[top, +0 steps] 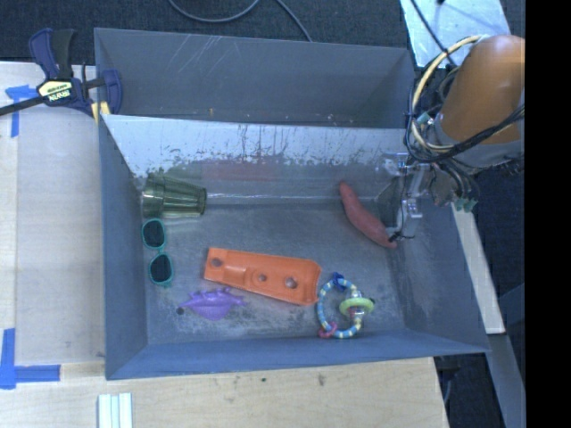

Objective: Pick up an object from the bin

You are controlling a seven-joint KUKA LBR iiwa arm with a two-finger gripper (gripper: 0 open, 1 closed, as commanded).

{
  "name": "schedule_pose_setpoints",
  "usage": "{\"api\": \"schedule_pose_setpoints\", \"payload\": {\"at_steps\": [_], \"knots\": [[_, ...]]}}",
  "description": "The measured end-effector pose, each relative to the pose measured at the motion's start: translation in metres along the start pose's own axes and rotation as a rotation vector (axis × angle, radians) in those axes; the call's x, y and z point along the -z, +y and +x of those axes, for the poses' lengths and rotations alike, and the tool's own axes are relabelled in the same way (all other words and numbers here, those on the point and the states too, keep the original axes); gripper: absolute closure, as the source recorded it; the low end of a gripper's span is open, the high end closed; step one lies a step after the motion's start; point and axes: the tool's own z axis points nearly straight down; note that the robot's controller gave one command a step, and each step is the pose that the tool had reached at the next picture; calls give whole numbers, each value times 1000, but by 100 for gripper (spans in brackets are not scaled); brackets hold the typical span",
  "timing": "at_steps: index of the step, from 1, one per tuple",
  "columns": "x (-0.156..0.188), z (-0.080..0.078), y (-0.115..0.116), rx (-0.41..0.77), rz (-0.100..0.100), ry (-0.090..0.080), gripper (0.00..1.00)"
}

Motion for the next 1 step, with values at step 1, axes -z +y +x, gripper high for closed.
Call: {"api": "schedule_pose_setpoints", "payload": {"at_steps": [1], "knots": [[5, -2, 1, 3, 1, -8, 0]]}}
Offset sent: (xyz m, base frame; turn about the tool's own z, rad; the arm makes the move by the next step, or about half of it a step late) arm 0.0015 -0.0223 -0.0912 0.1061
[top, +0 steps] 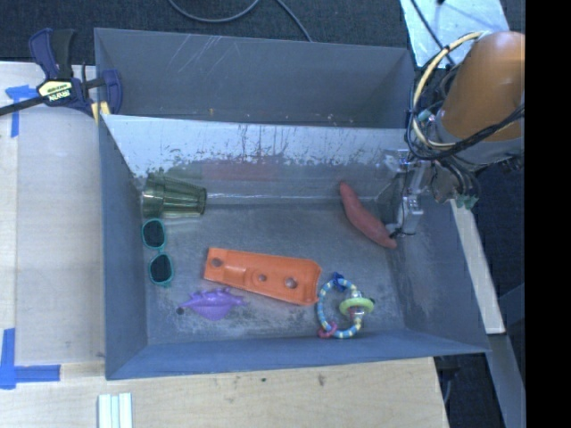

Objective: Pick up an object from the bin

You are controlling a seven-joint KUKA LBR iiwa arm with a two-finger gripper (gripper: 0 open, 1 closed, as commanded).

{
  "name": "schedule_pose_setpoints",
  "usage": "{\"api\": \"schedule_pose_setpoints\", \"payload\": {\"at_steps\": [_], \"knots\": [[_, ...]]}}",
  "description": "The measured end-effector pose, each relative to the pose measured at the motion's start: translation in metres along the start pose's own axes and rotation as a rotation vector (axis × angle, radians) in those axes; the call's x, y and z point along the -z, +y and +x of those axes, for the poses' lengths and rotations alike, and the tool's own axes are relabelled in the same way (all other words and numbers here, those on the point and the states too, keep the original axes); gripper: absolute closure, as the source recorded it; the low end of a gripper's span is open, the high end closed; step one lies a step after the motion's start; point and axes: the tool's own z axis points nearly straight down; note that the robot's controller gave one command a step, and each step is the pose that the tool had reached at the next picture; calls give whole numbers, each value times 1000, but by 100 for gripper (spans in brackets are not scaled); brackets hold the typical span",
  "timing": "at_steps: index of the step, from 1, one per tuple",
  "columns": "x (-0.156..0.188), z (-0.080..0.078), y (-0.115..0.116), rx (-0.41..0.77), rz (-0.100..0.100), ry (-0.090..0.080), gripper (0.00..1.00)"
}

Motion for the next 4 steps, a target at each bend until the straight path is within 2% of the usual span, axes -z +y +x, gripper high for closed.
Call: {"api": "schedule_pose_setpoints", "payload": {"at_steps": [1, 2, 3, 4], "knots": [[-64, -2, -16, -75, 0, -1, 0], [-65, 4, -17, -245, -1, 5, 0], [-28, 2, -16, -293, 1, -5, 0], [-82, 8, -9, -558, 0, 0, 0]]}}
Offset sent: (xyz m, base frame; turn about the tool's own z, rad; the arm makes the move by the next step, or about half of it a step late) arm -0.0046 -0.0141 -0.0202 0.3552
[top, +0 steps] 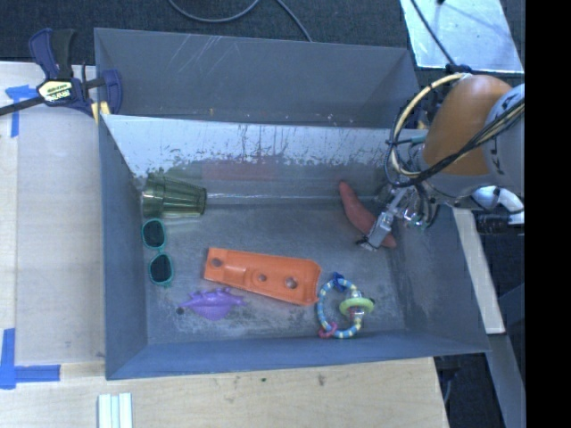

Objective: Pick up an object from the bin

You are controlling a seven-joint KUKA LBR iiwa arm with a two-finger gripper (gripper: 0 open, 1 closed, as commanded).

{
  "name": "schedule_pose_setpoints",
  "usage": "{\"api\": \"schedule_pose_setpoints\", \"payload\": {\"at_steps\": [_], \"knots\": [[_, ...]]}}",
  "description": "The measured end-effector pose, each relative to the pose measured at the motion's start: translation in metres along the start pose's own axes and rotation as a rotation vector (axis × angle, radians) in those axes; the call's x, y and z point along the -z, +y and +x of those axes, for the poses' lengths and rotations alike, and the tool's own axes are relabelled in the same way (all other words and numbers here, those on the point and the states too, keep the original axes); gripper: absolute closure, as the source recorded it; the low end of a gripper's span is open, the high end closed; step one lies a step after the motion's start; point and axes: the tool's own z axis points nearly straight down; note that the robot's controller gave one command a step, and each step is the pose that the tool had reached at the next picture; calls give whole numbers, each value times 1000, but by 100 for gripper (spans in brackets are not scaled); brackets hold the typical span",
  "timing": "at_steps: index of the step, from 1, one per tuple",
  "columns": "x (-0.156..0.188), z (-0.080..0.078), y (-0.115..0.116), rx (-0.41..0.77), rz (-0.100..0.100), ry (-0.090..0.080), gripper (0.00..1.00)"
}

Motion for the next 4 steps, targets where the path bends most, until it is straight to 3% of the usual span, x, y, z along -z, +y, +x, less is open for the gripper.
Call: {"api": "schedule_pose_setpoints", "payload": {"at_steps": [1, 4], "knots": [[-13, 1, 3, 162, -1, -6, 100], [-3, 2, 3, 163, -1, -6, 100]]}}
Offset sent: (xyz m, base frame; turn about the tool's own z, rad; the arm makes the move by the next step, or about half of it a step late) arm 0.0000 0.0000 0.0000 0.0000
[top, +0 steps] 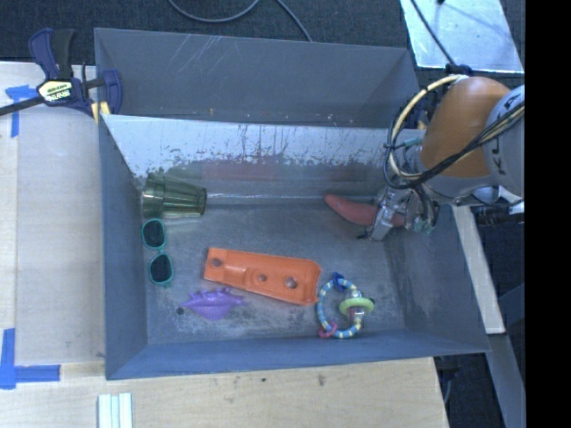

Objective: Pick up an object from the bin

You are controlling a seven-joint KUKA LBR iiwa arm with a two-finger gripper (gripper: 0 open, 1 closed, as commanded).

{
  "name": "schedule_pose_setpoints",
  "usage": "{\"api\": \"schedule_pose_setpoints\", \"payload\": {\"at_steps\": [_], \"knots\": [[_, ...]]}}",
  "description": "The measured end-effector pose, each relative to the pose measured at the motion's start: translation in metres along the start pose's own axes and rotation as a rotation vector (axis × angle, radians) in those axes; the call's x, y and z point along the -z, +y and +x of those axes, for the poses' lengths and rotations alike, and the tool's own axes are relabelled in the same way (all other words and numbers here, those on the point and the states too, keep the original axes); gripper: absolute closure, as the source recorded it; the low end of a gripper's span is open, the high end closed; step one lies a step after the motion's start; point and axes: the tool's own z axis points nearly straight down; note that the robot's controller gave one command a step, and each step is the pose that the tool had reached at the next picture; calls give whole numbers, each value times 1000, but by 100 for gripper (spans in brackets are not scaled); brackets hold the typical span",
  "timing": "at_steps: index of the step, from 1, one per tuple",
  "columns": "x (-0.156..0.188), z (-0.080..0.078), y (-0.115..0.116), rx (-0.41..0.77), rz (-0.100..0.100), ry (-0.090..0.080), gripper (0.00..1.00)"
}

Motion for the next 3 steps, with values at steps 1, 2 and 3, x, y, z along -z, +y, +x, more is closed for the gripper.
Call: {"api": "schedule_pose_setpoints", "payload": {"at_steps": [1, 2, 3], "knots": [[10, -1, 0, 0, 0, -3, 100], [17, -2, 0, 1, -1, -6, 100], [21, -2, 0, 1, -1, -7, 100]]}}
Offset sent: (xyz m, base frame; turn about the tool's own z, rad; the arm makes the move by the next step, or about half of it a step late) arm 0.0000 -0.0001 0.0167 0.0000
